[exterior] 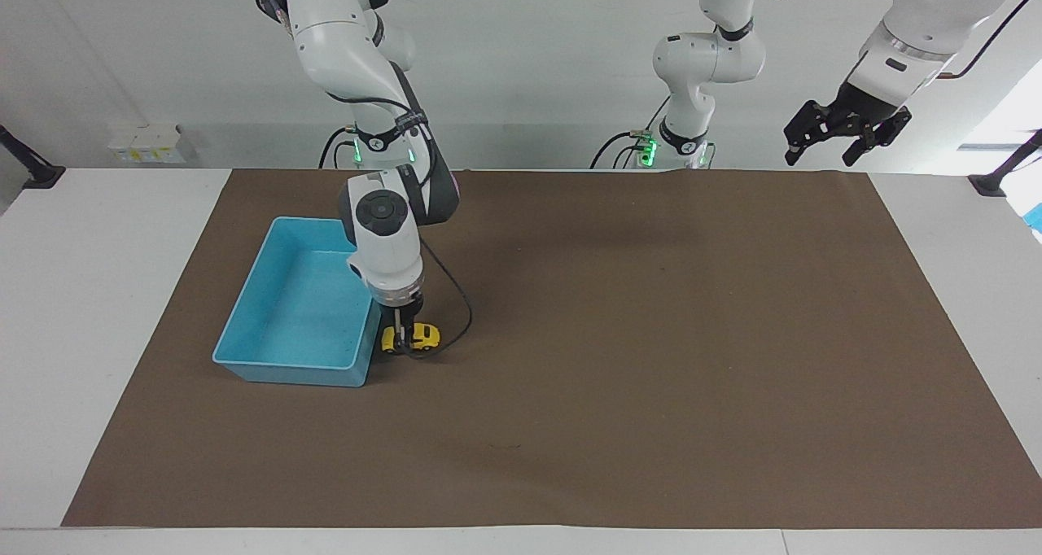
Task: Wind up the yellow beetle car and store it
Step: 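Close the right gripper on the yellow car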
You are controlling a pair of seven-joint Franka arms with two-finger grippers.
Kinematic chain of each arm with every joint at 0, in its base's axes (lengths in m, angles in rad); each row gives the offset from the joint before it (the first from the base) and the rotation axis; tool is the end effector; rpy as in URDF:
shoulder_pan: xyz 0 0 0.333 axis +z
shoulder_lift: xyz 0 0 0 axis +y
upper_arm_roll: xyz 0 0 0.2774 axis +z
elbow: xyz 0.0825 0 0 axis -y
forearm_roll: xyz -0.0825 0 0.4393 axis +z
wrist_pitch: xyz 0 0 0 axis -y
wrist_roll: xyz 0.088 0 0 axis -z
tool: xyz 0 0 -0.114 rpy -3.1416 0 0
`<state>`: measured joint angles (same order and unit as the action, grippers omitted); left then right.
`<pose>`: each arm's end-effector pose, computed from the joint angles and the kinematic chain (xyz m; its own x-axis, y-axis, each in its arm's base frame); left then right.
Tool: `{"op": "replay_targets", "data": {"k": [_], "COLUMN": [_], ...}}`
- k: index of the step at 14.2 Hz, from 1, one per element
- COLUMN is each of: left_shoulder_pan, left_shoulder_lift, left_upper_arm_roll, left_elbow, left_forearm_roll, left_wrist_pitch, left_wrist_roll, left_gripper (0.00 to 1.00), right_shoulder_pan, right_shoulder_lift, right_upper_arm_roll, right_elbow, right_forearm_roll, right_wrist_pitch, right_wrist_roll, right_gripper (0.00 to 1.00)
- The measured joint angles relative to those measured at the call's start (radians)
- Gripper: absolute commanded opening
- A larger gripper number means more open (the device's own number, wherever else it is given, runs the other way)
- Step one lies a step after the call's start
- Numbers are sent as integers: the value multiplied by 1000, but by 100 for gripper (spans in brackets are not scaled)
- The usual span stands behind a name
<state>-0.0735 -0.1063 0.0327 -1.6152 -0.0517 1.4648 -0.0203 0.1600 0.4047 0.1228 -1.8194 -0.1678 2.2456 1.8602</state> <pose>0.5682 -0.0287 0.6095 0.9986 -0.0263 -0.0451 -0.0238 -0.9982 0.0541 0.6504 0.1806 0.2440 0.0841 -0.9936 0.0753 -0.9951 -0.0877 -0.0456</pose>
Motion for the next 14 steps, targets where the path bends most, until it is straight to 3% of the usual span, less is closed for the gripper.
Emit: {"op": "replay_targets", "data": {"k": [8,14], "left_shoulder_pan": [1,1], "left_shoulder_lift": [0,0], "left_upper_arm_roll": [7,7], "left_elbow": [0,0], "left_forearm_roll": [0,0], "left_wrist_pitch": [0,0], "left_wrist_roll": [0,0], "left_gripper": [100,100], "right_shoulder_pan": [16,12], "right_shoulder_lift": [-126,-248], "right_upper_arm_roll": [1,2], "right_elbow": [22,25], "right_forearm_roll": [12,87], "right_wrist_pitch": [-152,-270], "right_wrist_roll": [-3,-228], "right_gripper": [0,0]}}
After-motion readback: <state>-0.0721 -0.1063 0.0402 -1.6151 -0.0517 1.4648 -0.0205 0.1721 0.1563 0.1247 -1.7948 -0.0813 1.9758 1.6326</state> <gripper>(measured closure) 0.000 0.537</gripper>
